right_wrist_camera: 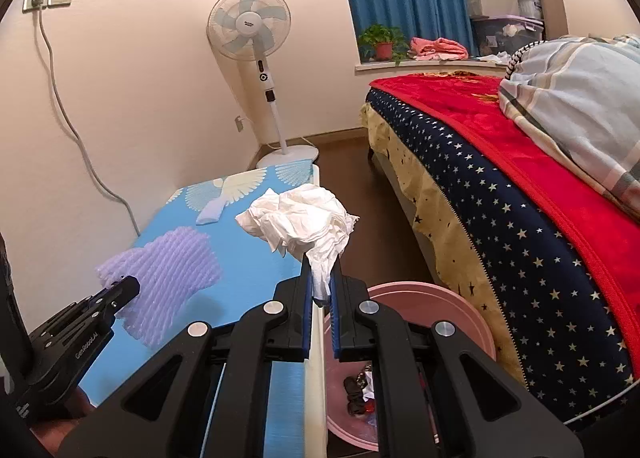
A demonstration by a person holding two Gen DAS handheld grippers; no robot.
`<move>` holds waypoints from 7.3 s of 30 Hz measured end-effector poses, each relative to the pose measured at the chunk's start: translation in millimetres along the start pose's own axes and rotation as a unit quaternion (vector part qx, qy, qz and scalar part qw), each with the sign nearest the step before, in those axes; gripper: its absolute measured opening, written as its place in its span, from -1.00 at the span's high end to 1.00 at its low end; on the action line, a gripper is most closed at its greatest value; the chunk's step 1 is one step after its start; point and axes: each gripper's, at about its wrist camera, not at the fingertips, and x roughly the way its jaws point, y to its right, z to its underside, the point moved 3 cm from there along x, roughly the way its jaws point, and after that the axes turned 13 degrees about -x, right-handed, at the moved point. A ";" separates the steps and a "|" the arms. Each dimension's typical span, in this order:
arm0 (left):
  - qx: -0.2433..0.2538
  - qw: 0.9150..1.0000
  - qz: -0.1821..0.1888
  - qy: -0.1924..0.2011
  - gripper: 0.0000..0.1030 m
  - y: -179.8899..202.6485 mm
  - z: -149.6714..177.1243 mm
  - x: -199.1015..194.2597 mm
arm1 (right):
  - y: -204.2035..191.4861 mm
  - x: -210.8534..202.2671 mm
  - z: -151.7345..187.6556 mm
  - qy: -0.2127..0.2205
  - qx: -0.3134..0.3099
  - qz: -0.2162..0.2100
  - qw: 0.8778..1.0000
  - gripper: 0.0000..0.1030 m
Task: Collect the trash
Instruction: 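Carry the lavender net and white tissue toward the pink bin, then open both grippers over the pink bin to drop the items, then move both open grippers back to the mattress toward the remaining items, then grasp the clear plastic packet with the left gripper while the right grasps the white foam net, then carry the clear packet and white foam net over to the pink bin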
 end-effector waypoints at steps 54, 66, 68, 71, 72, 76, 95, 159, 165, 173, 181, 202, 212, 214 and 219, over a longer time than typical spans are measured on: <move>0.043 0.998 0.052 -0.019 0.88 36.1 13.3 12.2 | 25.8 3.7 6.8 -0.014 0.019 0.071 0.997 0.85; 0.058 0.994 0.084 -0.049 0.88 62.8 33.9 35.3 | 41.8 11.0 16.4 -0.035 0.024 0.099 0.994 0.85; 0.060 0.993 0.088 -0.056 0.88 67.9 37.9 40.1 | 44.7 12.3 18.1 -0.039 0.025 0.104 0.994 0.85; 0.063 0.991 0.095 -0.067 0.88 76.1 44.3 47.4 | 50.0 13.8 21.0 -0.046 0.028 0.111 0.992 0.85; 0.063 0.991 0.097 -0.071 0.88 78.2 46.5 49.3 | 52.6 14.5 22.2 -0.049 0.030 0.115 0.992 0.85; 0.068 0.988 0.108 -0.086 0.88 90.2 55.1 58.1 | 59.7 17.2 25.4 -0.059 0.035 0.123 0.990 0.84; 0.052 0.985 0.109 -0.122 0.31 77.4 64.0 74.4 | 69.9 23.0 28.0 -0.067 0.063 0.138 0.986 0.15; -0.159 0.964 -0.200 -0.071 0.66 -199.1 -66.5 214.6 | -203.7 388.1 -89.7 -0.115 -0.058 -0.184 0.975 0.22; -0.167 0.963 -0.202 -0.069 0.75 -200.5 -66.4 214.5 | -221.3 420.7 -82.1 -0.153 -0.071 -0.170 0.971 0.23; -0.161 0.964 -0.203 -0.066 0.80 -197.4 -67.2 216.4 | -217.3 394.3 -78.5 -0.132 -0.092 -0.187 0.969 0.81; -0.148 0.966 -0.204 -0.059 0.84 -189.8 -67.8 209.0 | -170.4 330.1 -64.2 -0.120 -0.094 -0.159 0.975 0.82; -0.076 0.991 -0.110 -0.005 0.86 -89.4 -67.7 66.7 | -66.2 74.0 -49.1 -0.023 -0.064 -0.066 0.995 0.82; -0.024 0.999 -0.042 -0.010 0.86 -15.6 -37.3 7.9 | 4.1 -13.3 -33.1 0.011 -0.034 -0.003 0.999 0.81; -0.017 0.999 -0.030 -0.013 0.86 -1.2 -30.9 1.5 | 16.6 -26.6 -28.8 0.015 -0.028 0.012 0.999 0.81; -0.001 1.000 0.010 -0.013 0.86 28.4 -12.2 -7.4 | 42.5 -41.5 -10.0 0.017 -0.015 0.049 0.999 0.81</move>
